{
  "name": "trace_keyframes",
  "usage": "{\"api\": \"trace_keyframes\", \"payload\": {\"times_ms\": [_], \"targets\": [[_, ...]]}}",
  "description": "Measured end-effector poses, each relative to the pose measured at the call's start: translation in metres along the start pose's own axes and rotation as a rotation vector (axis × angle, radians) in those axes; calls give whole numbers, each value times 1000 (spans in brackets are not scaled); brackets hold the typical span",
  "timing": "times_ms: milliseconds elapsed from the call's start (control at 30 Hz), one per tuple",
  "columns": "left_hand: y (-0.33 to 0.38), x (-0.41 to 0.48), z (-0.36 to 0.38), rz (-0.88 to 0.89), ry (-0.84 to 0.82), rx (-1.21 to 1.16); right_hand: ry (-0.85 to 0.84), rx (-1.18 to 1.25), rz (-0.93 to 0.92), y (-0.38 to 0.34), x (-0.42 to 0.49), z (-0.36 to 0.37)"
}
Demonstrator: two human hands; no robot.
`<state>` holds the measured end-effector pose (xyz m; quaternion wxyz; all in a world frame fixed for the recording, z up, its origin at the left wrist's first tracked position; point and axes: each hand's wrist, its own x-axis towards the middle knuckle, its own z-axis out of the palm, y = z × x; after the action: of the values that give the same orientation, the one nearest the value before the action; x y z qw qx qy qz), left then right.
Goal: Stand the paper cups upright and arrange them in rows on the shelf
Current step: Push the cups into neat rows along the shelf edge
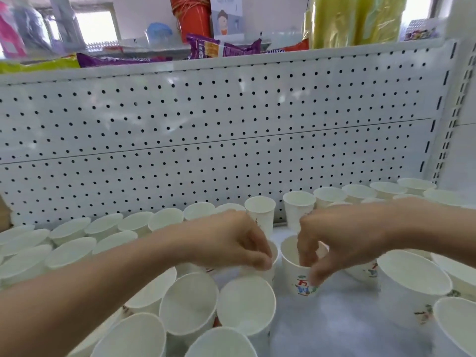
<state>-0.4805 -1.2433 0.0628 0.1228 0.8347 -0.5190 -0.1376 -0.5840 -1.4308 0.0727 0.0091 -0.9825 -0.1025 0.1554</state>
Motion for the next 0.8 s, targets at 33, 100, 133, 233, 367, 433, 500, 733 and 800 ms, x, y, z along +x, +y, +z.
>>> {"api": "trace_keyframes", "payload": {"times_ms": [33,100,133,233,367,433,500,733,800], "targets": [[-4,0,-11,0,64,-32,45,55,-15,0,0,-6],[-18,5,-35,-62,258,-79,208,110,-41,8,9,-20],[-26,9,-44,-93,320,-57,286,91,-41,15,19,-27],[-46,26,-46,-167,236,133,399,-114,5,31,56,-33],[-61,47,-26,-265,142,320,370,-203,74,36,97,-19],[-63,54,-21,-297,134,319,339,-242,80,36,110,-15],[-66,57,-19,-303,135,323,317,-281,69,37,115,-14],[-72,62,-11,-232,182,294,255,-333,76,54,106,-17],[-72,62,-10,-203,171,306,248,-350,76,56,105,-18]]}}
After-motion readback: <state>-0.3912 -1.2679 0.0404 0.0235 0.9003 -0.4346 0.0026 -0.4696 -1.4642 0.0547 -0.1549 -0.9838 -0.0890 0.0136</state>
